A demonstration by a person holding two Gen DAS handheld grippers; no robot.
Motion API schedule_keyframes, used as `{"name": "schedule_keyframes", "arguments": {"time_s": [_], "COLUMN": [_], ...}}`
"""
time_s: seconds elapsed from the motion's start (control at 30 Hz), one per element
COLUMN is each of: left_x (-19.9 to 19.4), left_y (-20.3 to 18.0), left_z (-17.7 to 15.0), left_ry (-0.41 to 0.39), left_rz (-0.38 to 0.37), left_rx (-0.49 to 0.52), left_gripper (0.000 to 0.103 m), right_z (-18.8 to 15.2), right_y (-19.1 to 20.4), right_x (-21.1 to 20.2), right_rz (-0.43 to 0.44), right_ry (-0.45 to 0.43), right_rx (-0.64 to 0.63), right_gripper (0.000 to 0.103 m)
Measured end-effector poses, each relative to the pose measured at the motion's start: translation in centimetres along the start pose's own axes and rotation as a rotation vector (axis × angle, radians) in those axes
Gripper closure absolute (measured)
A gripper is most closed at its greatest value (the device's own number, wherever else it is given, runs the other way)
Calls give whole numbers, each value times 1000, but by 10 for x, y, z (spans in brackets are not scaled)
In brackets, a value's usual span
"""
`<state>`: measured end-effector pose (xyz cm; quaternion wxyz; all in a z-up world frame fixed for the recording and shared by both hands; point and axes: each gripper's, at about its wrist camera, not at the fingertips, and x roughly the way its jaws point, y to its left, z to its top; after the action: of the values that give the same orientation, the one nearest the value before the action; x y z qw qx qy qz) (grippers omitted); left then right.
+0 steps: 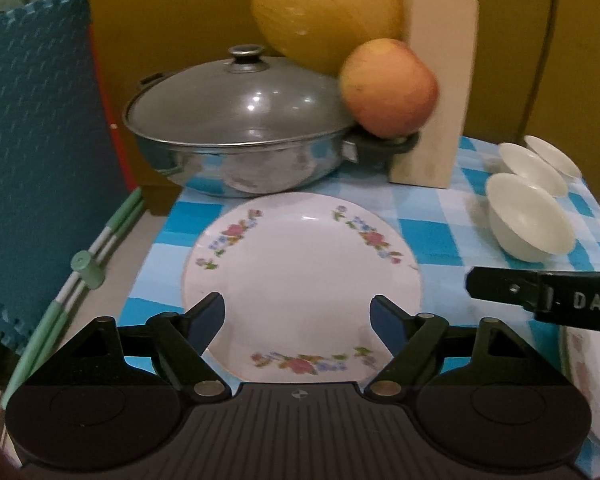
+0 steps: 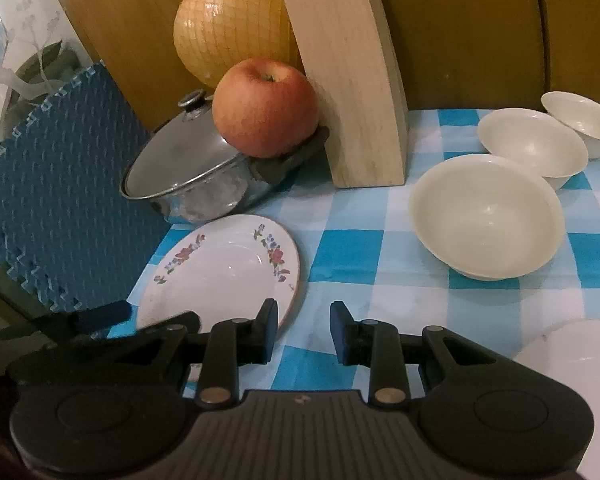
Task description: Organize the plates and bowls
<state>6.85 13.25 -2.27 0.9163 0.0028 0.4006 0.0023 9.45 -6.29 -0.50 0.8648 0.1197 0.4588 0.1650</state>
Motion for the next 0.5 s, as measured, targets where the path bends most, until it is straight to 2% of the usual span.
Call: {"name": "schedule_keyframes", "arguments": {"time_s": [0.37,0.5], "left_x": [30,38], "left_y": [40,45], "left_z": [13,14], "left_ry": [50,61], "left_rz": [71,87], "left_rx": [-118,-120], "left_gripper": [18,18], "right_z": [8,11], "right_y": [5,2], "right_x": [32,44], "right_rz": [2,8], "right_ry": [38,51], "right_rx": [13,36], "right_gripper": [77,77]}}
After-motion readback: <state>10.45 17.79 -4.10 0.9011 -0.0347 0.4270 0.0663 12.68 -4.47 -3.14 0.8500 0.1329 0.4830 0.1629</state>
